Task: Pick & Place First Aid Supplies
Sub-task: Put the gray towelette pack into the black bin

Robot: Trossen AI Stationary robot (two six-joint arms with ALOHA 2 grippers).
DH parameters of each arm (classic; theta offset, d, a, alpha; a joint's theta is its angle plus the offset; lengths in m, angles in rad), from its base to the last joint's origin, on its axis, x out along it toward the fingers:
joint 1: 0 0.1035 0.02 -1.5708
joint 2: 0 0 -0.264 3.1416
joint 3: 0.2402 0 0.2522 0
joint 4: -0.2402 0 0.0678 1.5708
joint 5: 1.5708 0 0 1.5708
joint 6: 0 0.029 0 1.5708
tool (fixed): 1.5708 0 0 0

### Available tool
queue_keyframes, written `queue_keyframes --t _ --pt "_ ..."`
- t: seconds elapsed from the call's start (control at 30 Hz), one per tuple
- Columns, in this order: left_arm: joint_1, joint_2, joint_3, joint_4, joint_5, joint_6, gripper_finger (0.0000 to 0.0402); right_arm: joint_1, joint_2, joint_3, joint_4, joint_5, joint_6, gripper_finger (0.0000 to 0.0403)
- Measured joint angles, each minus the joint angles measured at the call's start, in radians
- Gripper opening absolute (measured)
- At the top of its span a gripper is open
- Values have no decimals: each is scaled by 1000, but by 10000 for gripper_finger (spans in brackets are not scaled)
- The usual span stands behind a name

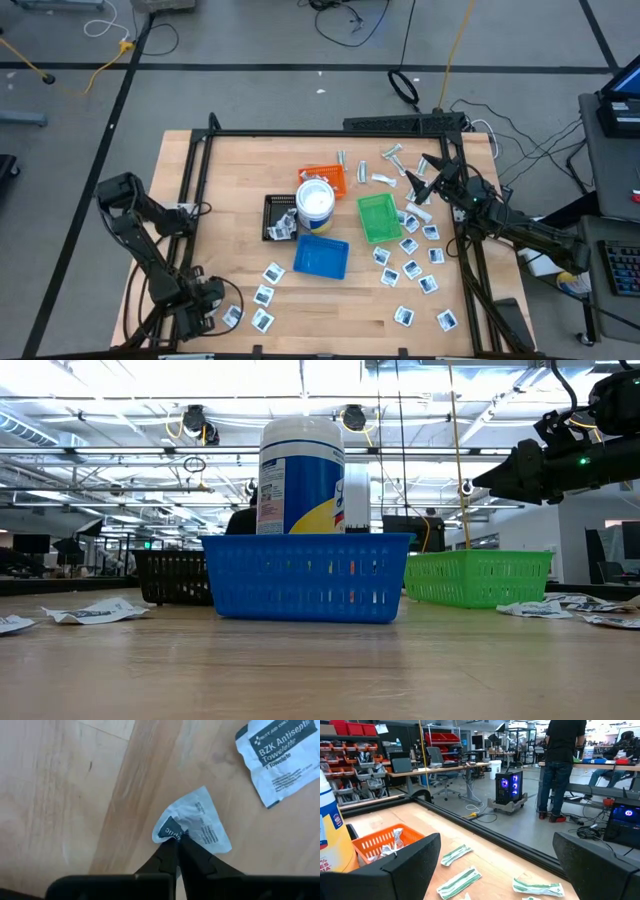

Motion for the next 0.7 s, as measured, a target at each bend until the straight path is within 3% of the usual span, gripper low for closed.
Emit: queue_keyframes --t 0.2,0.33,0.7 --pt "0 -15 -2 -20 -34 23 6 0 0 0 0 0 0 380" --pt "7 -71 -7 -134 -211 14 4 0 0 0 0 0 0 380" --pt "17 -200 -1 -282 -496 11 2 0 0 0 0 0 0 380"
